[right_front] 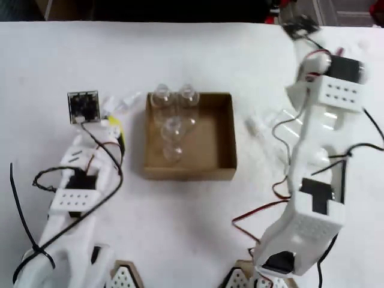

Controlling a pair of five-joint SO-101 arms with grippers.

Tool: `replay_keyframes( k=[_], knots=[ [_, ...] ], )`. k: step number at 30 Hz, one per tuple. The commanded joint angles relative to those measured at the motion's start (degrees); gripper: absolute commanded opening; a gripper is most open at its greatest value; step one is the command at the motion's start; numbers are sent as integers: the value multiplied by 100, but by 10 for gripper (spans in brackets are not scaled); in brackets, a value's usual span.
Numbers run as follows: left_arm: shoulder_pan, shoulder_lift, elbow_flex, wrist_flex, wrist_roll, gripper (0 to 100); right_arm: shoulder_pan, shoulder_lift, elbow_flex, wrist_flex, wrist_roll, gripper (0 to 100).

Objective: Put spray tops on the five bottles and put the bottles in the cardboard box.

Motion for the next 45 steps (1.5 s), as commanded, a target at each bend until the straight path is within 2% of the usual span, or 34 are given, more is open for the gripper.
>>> replay_keyframes(
  k=[1, 5, 10, 13, 18, 22, 24, 28, 31, 35, 45],
  knots=[
    [75, 13, -35, -211, -79, 24, 611, -567, -369, 549, 79, 39],
    [75, 13, -35, -211, -88, 24, 1420, -866, -352, 681, 158, 38],
    [84, 13, -35, -185, -88, 24, 1965, -673, -352, 549, 1495, 38],
    [119, 13, -35, -167, -88, 24, 1736, -321, -360, 251, 1512, 42],
    [215, -31, 79, -202, -88, 24, 760, 198, -413, 31, 1582, 43],
    [198, -31, 70, -211, -88, 24, 198, 549, -413, -303, 2259, 44],
    [198, -31, 70, -334, -97, 24, 127, 752, -413, -549, 2567, 75],
    [224, 4, 114, -536, -580, 24, 119, 1095, -413, -1007, 2769, 214],
    [224, 4, 114, -536, -607, 24, 198, 1297, -413, -1305, 2892, 197],
    [224, 4, 114, -536, -607, 24, 303, 1622, -413, -1402, 3464, 183],
    [233, 13, 114, -536, -633, 24, 409, 2448, -1284, -1270, 3490, 183]
  ],
)
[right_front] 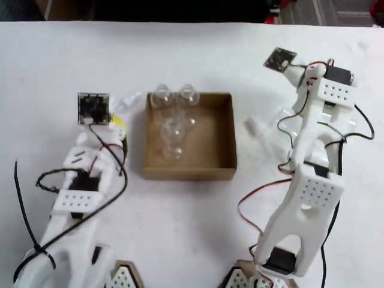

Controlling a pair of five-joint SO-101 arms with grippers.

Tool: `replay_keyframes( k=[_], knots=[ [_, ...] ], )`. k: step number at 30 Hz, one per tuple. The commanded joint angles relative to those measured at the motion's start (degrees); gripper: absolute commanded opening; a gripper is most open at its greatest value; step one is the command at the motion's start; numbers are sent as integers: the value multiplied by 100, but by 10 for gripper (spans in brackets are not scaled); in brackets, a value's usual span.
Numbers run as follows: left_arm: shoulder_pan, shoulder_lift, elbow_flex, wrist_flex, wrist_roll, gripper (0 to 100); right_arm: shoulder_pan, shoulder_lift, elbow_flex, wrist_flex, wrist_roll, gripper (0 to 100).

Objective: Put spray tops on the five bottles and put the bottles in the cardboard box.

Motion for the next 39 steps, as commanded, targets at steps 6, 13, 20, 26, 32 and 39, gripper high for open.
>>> replay_keyframes(
  k=[6, 13, 20, 26, 32, 39],
  knots=[
    [92, 13, -18, -185, -79, 24, 189, 567, -932, 514, 325, 183],
    [92, 13, -18, -185, -79, 24, 180, 1200, -1407, 541, 316, 184],
    [92, 13, -18, -185, -79, 24, -40, 1446, -1609, 699, 316, 184],
    [92, 13, -26, -185, -79, 24, -127, 1473, -1609, 734, 325, 182],
    [92, 13, -26, -185, -79, 24, -136, 1473, -1609, 708, 316, 180],
    [92, 13, -26, -185, -79, 24, -127, 1859, -1679, 567, 343, 115]
  ],
)
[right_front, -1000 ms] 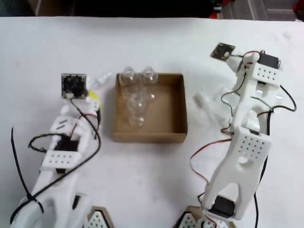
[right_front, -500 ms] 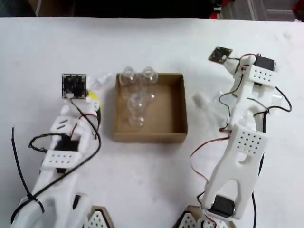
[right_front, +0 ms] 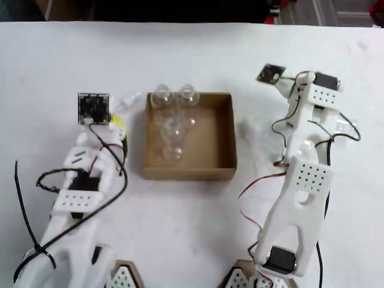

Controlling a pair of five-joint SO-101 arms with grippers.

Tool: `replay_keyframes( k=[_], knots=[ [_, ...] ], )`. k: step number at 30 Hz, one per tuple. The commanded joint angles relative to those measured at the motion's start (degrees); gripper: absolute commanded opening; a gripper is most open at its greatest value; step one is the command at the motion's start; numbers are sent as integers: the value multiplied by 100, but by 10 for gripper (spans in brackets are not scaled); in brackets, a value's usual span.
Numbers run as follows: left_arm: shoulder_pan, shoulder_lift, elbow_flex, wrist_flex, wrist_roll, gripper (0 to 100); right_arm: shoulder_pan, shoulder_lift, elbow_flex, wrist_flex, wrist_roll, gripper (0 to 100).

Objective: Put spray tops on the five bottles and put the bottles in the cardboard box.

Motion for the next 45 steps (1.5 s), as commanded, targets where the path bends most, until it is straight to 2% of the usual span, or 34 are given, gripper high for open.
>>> replay_keyframes(
  k=[1, 16, 20, 32, 38, 45],
  knots=[
    [92, 13, -26, -185, -79, 24, -57, -57, -141, -92, 53, 118],
    [189, 13, -26, -185, -88, 24, 259, -13, -879, 215, 79, 146],
    [180, 13, -26, -185, -88, 24, 277, 4, -826, 224, 440, 146],
    [180, 13, -26, -185, -88, 24, 347, 4, -826, 207, 633, 139],
    [171, 13, -26, -185, -88, 24, 330, -4, -888, 198, 624, 14],
    [163, 13, -26, -185, -88, 24, 295, -92, -914, 207, 615, 15]
  ],
)
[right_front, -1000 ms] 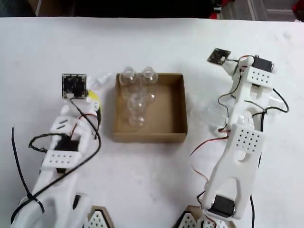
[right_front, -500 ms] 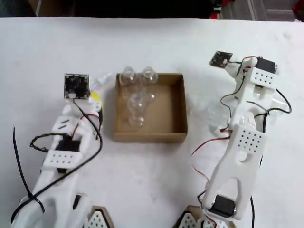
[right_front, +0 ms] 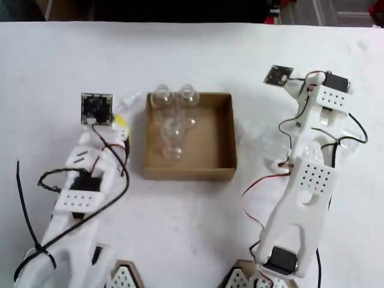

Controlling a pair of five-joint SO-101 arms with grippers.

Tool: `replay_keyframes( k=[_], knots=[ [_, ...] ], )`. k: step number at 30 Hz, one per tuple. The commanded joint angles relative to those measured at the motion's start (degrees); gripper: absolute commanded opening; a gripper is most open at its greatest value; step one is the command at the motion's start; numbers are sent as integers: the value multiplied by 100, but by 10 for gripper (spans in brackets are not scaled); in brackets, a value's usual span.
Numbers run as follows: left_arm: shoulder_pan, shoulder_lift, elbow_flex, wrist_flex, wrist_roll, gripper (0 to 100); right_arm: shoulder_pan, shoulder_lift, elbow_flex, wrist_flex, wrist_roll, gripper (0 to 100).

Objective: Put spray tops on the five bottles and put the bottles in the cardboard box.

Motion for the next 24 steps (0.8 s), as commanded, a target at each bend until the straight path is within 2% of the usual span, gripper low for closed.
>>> replay_keyframes(
  k=[1, 3, 10, 13, 24],
  knots=[
    [66, 13, -26, -185, -53, 24, 31, -215, -378, 66, 35, 15],
    [66, 13, -26, -185, -53, 24, 40, -338, -589, 189, -185, 15],
    [57, 13, -26, -185, -53, 24, -13, -1033, -2479, 1191, -1811, 16],
    [48, 13, -18, -185, -53, 24, -4, -1279, -3156, 1226, -2576, 16],
    [48, 4, -18, -158, -53, 24, -40, -3327, -2919, 1262, -5723, 16]
  ],
)
